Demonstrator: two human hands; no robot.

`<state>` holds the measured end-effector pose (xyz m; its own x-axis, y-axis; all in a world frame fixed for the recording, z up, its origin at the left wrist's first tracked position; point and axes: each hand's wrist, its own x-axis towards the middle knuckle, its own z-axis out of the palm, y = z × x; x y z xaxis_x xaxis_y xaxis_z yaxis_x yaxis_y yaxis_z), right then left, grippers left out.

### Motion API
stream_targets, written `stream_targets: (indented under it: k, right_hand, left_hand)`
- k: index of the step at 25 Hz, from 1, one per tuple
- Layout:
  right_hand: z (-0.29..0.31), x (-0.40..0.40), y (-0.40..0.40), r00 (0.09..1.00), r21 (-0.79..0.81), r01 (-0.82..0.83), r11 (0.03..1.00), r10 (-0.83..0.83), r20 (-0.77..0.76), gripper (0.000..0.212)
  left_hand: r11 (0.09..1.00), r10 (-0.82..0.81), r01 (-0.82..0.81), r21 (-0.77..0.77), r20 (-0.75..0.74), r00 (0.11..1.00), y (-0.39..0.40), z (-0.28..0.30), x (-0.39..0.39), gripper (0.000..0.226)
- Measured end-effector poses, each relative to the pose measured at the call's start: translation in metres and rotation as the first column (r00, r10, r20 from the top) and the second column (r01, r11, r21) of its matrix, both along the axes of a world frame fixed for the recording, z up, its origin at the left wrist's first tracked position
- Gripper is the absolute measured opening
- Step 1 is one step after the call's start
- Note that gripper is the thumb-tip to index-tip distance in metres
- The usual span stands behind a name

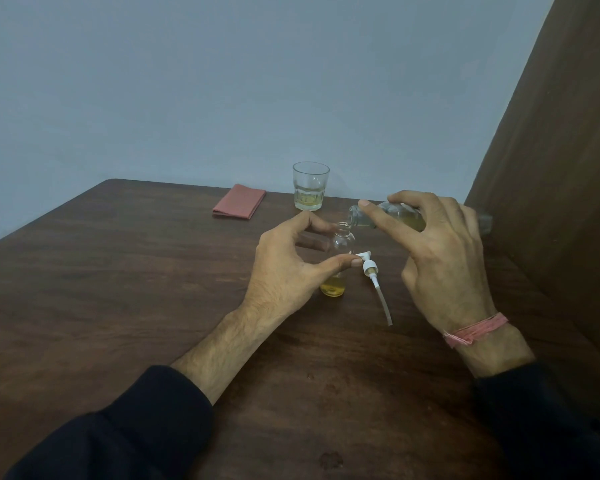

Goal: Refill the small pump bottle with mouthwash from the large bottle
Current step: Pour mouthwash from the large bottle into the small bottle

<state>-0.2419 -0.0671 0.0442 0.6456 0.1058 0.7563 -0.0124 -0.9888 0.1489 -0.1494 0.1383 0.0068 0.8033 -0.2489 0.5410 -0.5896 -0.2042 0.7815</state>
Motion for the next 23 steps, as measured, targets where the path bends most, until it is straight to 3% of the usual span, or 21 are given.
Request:
stream_targets:
  k: [23]
  right_hand:
    - [0.001,-0.0003,0.0006,1.0,-0.005,-0.001,1.0,0.001,0.0,0.1]
  left_hand:
    - [1.0,0.0,0.0,-0.001,0.001,1.0,-0.0001,-0.0001,-0.0001,0.05]
